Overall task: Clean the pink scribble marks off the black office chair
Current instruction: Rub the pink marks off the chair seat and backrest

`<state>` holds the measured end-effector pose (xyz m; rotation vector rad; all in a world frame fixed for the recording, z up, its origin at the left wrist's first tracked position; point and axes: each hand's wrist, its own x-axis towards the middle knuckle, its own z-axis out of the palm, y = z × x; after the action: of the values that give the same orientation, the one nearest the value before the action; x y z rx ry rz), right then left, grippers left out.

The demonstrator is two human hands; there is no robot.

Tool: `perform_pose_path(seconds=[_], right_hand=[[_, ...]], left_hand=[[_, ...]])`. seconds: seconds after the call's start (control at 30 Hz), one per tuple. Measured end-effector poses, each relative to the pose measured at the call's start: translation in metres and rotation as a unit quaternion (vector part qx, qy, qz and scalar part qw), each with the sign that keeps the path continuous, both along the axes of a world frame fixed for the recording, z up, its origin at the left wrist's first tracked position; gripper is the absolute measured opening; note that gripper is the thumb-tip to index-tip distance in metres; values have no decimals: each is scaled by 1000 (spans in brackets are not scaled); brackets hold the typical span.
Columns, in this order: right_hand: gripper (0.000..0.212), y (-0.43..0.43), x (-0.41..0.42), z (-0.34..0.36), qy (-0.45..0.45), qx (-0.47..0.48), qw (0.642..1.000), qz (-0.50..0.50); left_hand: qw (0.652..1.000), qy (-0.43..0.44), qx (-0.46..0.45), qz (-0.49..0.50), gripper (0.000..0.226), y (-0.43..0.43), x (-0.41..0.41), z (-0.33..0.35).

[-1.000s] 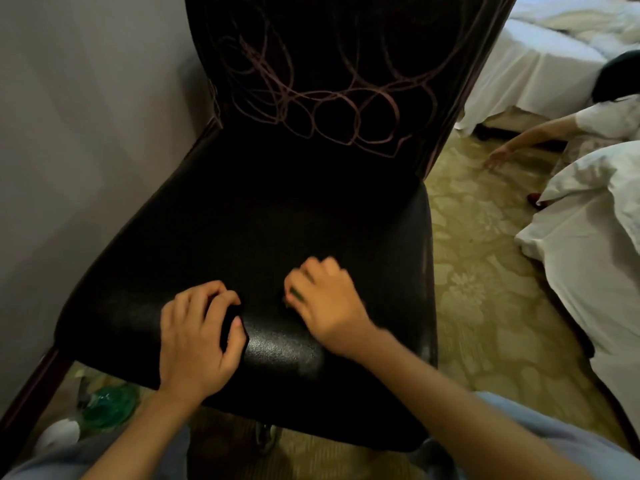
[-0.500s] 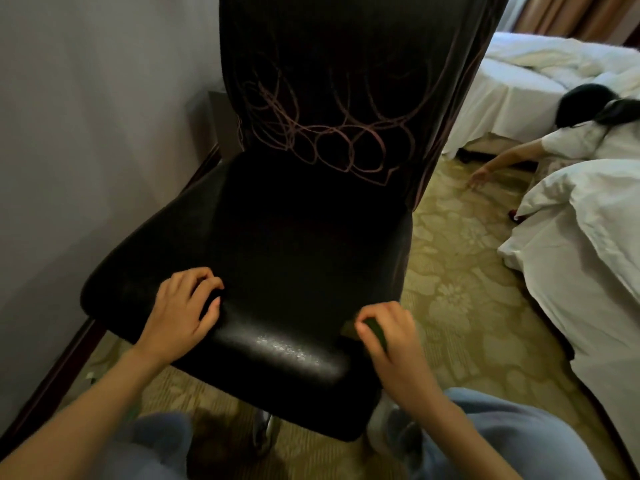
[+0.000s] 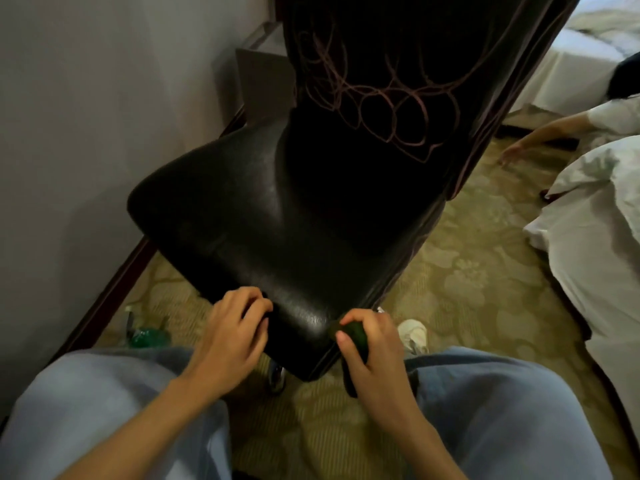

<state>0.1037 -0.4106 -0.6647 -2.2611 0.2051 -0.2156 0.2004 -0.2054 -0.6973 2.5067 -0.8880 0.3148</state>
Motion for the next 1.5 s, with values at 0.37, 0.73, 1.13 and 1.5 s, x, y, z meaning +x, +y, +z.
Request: perform_pose_path(seconds=[0.37,0.73,1.13,1.5], right_hand=[[27,50,4,-36,-45,-215,974,-46],[34,108,20,-32,-37,-155,986,-46],[40,148,28,-43,-157,-209,963,62],[34,90,58,-48,-145,-243,958,-43]], left_hand=[[997,44,33,61,35,15,4,-24],[996,48,27,72,40,58,21,-13],[979,125,-2,159,16,75,7,-3],[954,198,-38,219,23,79,16,-6]])
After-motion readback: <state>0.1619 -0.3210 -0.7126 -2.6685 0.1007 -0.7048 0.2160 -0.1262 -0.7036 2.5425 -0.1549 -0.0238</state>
